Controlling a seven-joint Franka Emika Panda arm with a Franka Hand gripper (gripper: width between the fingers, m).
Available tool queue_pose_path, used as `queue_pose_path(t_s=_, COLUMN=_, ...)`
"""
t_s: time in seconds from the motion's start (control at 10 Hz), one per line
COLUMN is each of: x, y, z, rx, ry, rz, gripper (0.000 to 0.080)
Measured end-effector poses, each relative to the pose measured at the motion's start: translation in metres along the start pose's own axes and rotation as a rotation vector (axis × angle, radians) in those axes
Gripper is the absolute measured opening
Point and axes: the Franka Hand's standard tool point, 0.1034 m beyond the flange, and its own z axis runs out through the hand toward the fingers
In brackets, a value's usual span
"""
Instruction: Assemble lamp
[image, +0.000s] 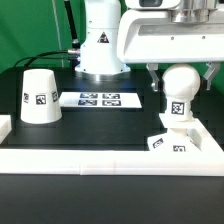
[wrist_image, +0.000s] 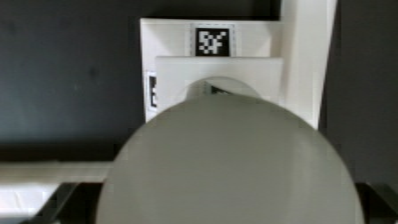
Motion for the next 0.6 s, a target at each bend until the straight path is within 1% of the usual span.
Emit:
queue_pose_path(t_s=0.2, x=0.0, y=0.0015, z=0.0006, rx=0.003, ry=-0.004, rz=0.153, gripper=0.0577)
queue_pose_path(t_s=0.4, x=-0.0006, y=0.0016, z=0.0014, rx=0.004, ry=-0.005, rz=0.387, gripper=0.0578)
queue_pose_path(t_s=0.5, x=-0.0006, y=0.0019, z=0.0015, rx=0.004, ry=-0.005, rz=0.437, gripper=0.0579)
queue_pose_path(t_s=0.6, x=-0.0008, y=0.0011, z=0.0014, rx=0.007, ry=-0.007, rz=0.557, gripper=0.0579)
